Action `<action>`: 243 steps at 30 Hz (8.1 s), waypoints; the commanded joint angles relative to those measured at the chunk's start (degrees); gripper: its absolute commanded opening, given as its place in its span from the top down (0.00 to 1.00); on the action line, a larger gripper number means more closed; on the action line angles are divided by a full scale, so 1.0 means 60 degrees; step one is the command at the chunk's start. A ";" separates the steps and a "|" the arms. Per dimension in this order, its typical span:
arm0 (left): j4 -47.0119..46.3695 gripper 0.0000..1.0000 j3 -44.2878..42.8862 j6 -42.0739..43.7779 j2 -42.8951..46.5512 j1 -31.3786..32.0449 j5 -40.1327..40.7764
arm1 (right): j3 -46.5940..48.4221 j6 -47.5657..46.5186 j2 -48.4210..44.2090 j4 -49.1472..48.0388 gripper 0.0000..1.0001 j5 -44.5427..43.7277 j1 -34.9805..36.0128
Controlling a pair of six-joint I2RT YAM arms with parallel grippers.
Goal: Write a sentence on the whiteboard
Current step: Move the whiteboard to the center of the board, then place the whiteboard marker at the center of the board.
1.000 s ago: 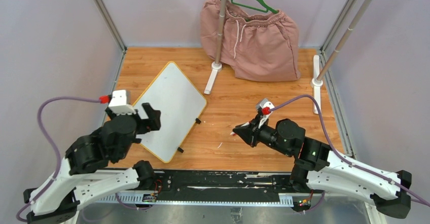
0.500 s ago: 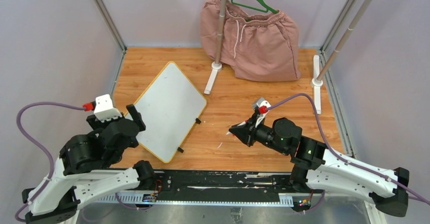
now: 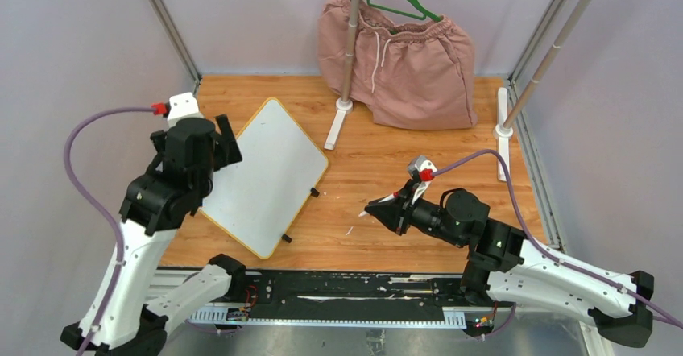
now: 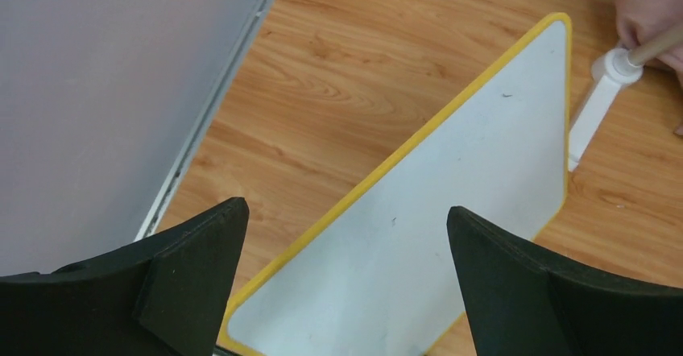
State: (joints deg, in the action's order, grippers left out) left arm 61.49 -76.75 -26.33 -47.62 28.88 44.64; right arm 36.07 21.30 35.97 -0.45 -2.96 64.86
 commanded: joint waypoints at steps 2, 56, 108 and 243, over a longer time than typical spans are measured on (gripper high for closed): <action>-0.1333 0.00 -0.0608 0.1742 -0.1079 -0.1577 -0.4294 | 0.0442 -0.0003 -0.0162 0.0032 1.00 0.0332 0.0015; -0.4476 0.91 0.1228 0.2234 -0.5050 -0.4755 -1.3623 | 0.1114 -0.1014 -0.1003 0.1627 1.00 0.0906 0.0015; -0.7904 0.44 0.0908 0.1684 -0.4969 -0.2556 -1.1845 | 0.1576 -0.0950 -0.1216 0.2461 1.00 -0.0340 0.0014; -0.8356 1.00 1.0783 -0.1240 0.8471 0.0240 -0.7514 | -0.1484 -0.0404 0.0253 -0.0242 1.00 -0.1763 -0.0249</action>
State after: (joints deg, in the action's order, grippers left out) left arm 8.40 -8.34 -33.47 -1.13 29.50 -5.13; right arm 27.92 18.33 36.91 2.44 -14.00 63.96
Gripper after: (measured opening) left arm 0.096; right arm 0.156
